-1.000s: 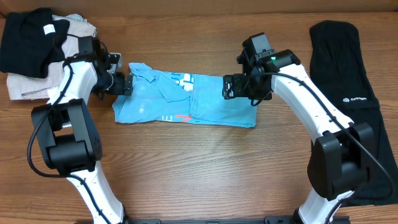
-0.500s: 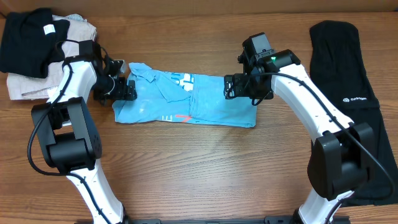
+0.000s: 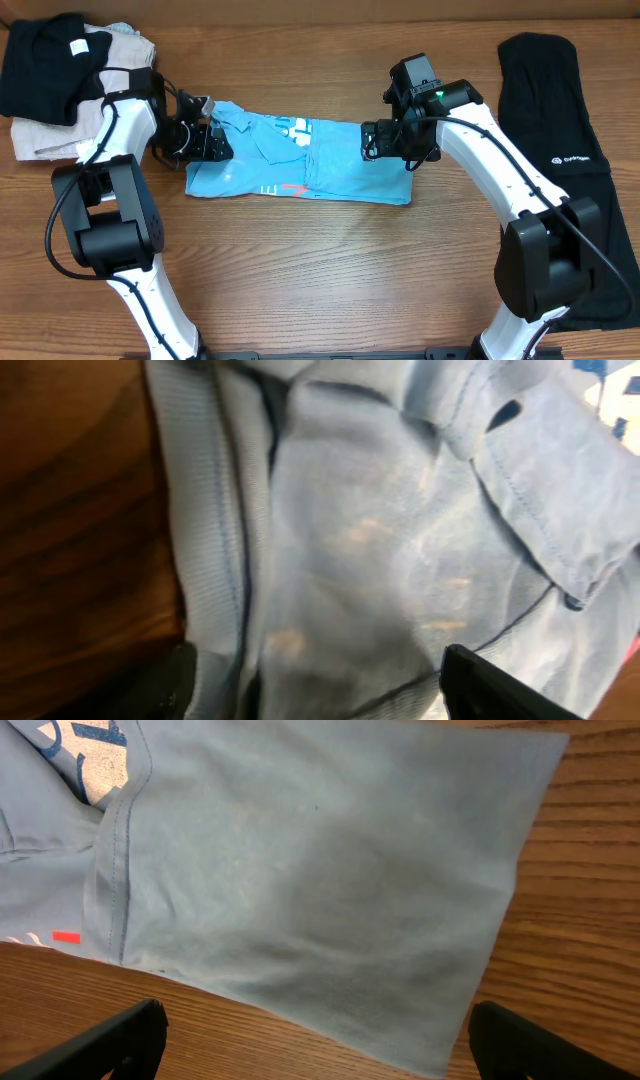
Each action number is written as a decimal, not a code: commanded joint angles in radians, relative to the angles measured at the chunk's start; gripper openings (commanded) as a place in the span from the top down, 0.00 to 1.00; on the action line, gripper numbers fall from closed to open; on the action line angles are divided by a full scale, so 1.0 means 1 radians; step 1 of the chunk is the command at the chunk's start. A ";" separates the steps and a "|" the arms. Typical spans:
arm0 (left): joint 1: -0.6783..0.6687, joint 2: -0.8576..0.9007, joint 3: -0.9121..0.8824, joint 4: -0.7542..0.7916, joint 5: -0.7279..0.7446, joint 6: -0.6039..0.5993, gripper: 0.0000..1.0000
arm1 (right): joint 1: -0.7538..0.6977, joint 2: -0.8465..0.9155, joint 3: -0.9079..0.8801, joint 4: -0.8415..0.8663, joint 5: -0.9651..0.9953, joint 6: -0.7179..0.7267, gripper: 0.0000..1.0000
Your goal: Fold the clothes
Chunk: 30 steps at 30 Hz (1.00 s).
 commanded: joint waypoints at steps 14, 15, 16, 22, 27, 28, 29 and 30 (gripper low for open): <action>-0.040 0.028 -0.058 0.053 -0.066 -0.088 0.96 | 0.003 -0.023 0.019 0.005 0.005 0.012 0.21; -0.038 0.028 -0.053 0.048 -0.072 -0.093 0.96 | 0.003 -0.023 0.018 0.008 0.005 0.027 0.29; -0.034 0.027 -0.041 0.032 -0.073 -0.093 0.96 | 0.003 -0.023 0.018 0.014 0.002 0.036 0.37; -0.017 0.019 0.192 -0.207 -0.088 -0.093 0.96 | 0.003 -0.011 0.018 0.082 0.002 0.129 0.96; -0.027 0.019 0.426 -0.415 -0.091 -0.093 0.96 | 0.003 0.047 0.018 0.119 -0.020 0.159 0.96; -0.032 0.019 0.471 -0.455 -0.091 -0.093 0.96 | 0.003 0.062 0.018 0.122 -0.029 0.159 0.96; -0.038 0.019 0.504 -0.485 -0.091 -0.093 0.96 | 0.003 0.081 0.018 0.128 -0.039 0.159 0.96; -0.047 0.019 0.536 -0.514 -0.091 -0.093 0.96 | 0.003 0.101 0.018 0.137 -0.050 0.159 0.96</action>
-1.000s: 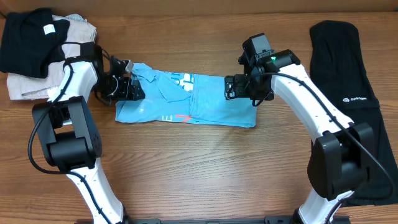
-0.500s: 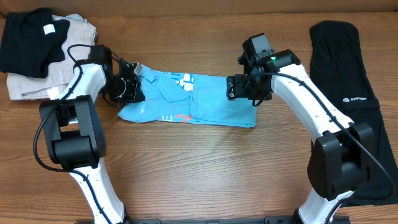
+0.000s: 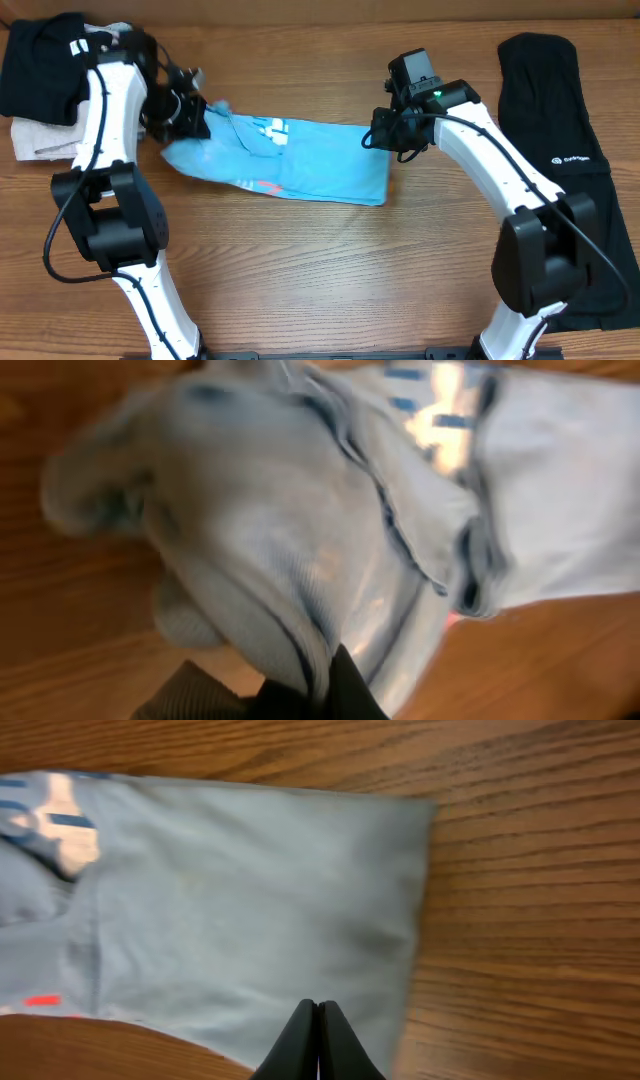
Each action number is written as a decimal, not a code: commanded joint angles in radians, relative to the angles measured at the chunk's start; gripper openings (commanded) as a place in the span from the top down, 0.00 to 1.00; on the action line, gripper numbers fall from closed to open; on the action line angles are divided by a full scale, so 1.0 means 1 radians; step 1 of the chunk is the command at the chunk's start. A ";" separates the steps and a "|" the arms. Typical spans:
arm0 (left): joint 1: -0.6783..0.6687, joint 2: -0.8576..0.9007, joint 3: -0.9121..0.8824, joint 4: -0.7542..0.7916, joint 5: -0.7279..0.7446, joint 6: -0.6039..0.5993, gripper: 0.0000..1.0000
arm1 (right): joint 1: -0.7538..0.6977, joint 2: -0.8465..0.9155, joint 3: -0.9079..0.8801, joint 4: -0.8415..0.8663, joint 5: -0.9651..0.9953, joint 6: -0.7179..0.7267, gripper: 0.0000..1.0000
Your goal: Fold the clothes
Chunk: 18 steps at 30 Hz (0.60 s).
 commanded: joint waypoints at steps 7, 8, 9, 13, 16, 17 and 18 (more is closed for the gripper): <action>-0.133 -0.010 0.263 -0.190 -0.010 -0.010 0.96 | 0.003 0.169 0.017 0.055 -0.102 0.024 0.96; -0.154 -0.010 0.277 -0.198 -0.011 -0.010 0.96 | 0.003 0.169 0.017 0.054 -0.103 0.024 0.96; -0.181 -0.010 0.289 -0.203 -0.010 -0.010 0.96 | 0.002 0.169 0.017 0.053 -0.103 0.024 0.96; -0.300 -0.010 0.298 -0.202 -0.011 -0.010 0.96 | -0.029 0.137 0.018 0.044 -0.166 0.023 0.96; -0.388 -0.010 0.298 -0.183 -0.042 -0.044 0.96 | -0.084 0.071 0.019 0.031 -0.236 0.019 0.96; -0.422 -0.010 0.298 -0.171 -0.062 -0.066 0.96 | -0.110 0.037 0.019 0.026 -0.254 0.016 0.96; -0.449 -0.010 0.298 -0.161 -0.077 -0.077 0.96 | -0.133 0.005 0.019 0.022 -0.267 0.016 0.96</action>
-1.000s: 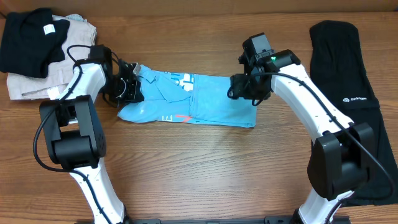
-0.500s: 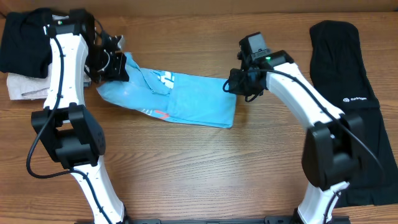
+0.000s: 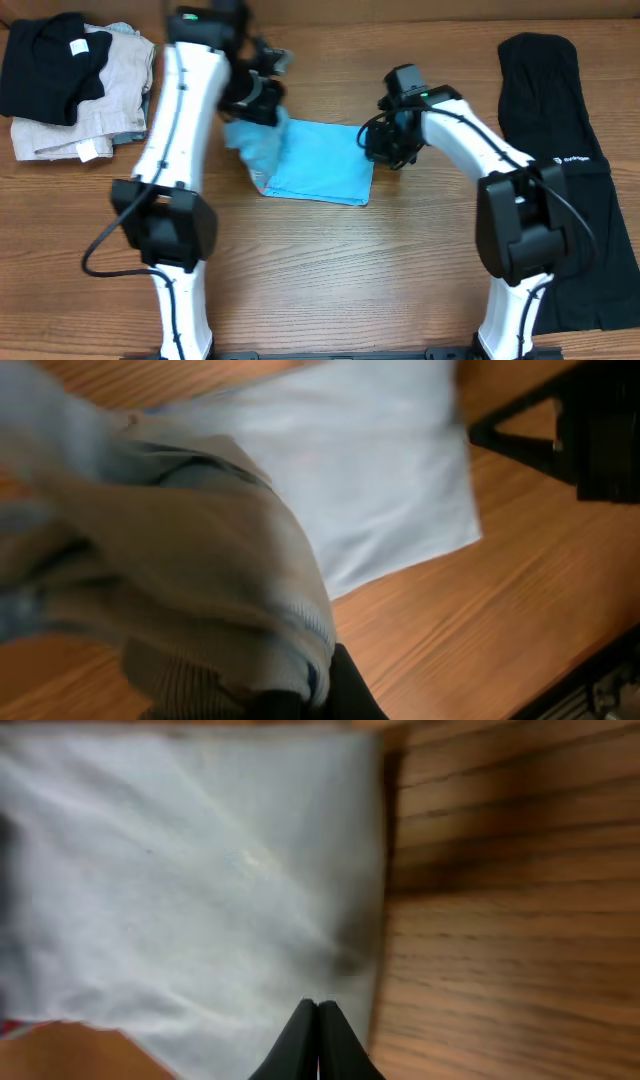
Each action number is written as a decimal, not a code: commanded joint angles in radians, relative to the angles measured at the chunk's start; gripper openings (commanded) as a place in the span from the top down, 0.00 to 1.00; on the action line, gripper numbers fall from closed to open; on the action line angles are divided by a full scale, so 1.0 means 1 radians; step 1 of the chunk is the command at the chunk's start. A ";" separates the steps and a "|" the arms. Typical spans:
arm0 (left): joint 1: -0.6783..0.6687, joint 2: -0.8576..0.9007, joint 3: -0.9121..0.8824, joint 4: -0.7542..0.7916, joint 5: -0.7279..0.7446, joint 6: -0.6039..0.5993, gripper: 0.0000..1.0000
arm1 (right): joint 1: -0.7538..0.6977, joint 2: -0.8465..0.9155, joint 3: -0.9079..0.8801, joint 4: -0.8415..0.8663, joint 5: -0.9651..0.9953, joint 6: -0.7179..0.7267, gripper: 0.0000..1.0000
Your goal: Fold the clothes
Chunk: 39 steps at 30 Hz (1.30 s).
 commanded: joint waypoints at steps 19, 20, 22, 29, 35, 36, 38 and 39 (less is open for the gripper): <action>-0.350 0.118 -0.025 0.178 -0.040 -0.149 0.39 | -0.463 -0.563 0.050 -0.213 -0.119 -0.085 0.88; -0.354 0.118 -0.024 0.183 -0.041 -0.159 0.39 | -0.461 -0.563 0.050 -0.213 -0.119 -0.085 0.88; -0.352 0.116 -0.006 0.184 -0.041 -0.179 0.37 | -0.457 -0.563 0.050 -0.214 -0.119 -0.085 0.87; -0.259 0.115 0.256 0.078 -0.040 -0.286 0.27 | -0.394 -0.558 0.017 -0.253 -0.074 -0.101 0.70; -0.139 0.115 0.444 0.048 -0.041 -0.311 0.14 | -0.190 -0.509 -0.054 -0.224 -0.048 -0.159 0.52; -0.122 0.115 0.447 0.048 -0.040 -0.311 0.13 | -0.145 -0.495 -0.060 -0.216 -0.029 -0.161 0.50; -0.076 0.116 0.444 0.036 -0.041 -0.325 0.12 | -0.006 -0.449 -0.061 -0.188 0.035 -0.161 0.48; -0.061 0.116 0.440 0.032 -0.041 -0.325 0.12 | 0.035 -0.433 -0.061 -0.176 0.063 -0.162 0.46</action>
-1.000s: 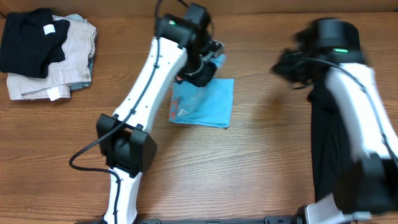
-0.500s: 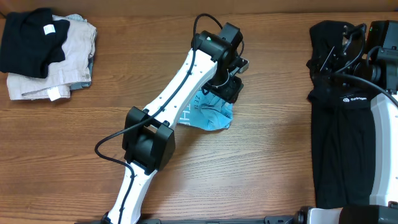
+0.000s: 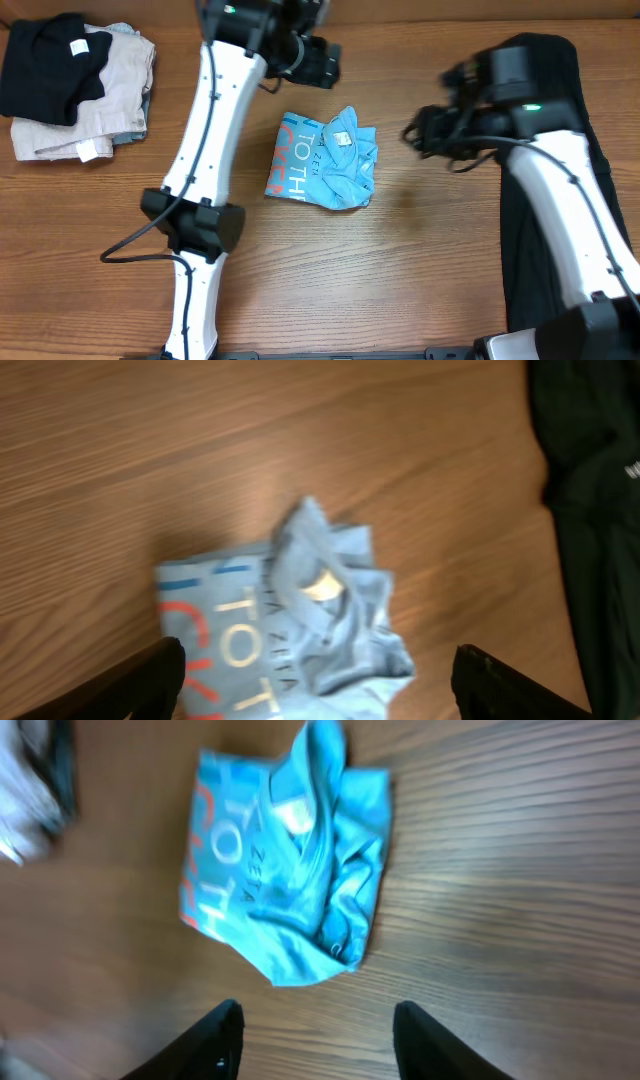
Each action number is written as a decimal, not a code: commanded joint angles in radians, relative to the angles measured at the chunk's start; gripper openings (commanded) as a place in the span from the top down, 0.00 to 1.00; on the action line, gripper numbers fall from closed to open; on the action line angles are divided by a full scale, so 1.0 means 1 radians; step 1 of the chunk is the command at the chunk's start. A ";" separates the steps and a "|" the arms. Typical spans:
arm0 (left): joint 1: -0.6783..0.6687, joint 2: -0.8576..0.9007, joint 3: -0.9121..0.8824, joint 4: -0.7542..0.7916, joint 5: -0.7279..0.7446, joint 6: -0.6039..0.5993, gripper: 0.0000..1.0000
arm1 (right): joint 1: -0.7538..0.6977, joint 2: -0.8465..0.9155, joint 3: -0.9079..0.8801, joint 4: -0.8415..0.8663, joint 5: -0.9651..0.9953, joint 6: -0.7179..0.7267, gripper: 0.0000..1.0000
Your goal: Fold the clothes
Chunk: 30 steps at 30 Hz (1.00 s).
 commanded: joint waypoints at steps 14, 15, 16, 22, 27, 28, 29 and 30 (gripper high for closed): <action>0.126 -0.005 0.006 -0.047 -0.006 -0.010 0.07 | 0.506 0.371 -0.008 0.161 0.414 -0.130 0.38; 0.126 -0.005 0.006 -0.048 -0.007 -0.001 0.07 | 0.506 0.380 -0.008 0.168 0.431 -0.130 0.38; 0.126 -0.005 0.006 -0.051 -0.011 0.000 0.07 | 0.506 0.390 -0.007 0.177 0.453 -0.128 0.38; 0.124 -0.005 0.006 -0.060 -0.026 0.002 0.07 | 0.476 0.399 -0.007 0.223 0.563 -0.126 0.39; 0.123 -0.005 0.006 -0.059 -0.026 0.002 0.07 | 0.434 0.399 -0.007 0.238 0.562 -0.127 0.51; 0.123 -0.005 0.006 -0.059 -0.026 0.002 0.07 | 0.425 0.399 -0.007 0.237 0.554 -0.127 0.57; 0.123 -0.005 0.006 -0.059 -0.026 0.002 0.06 | 0.420 0.400 -0.007 0.236 0.549 -0.127 0.64; 0.123 -0.005 0.006 -0.059 -0.026 0.002 0.06 | 0.416 0.401 -0.007 0.232 0.531 -0.127 0.72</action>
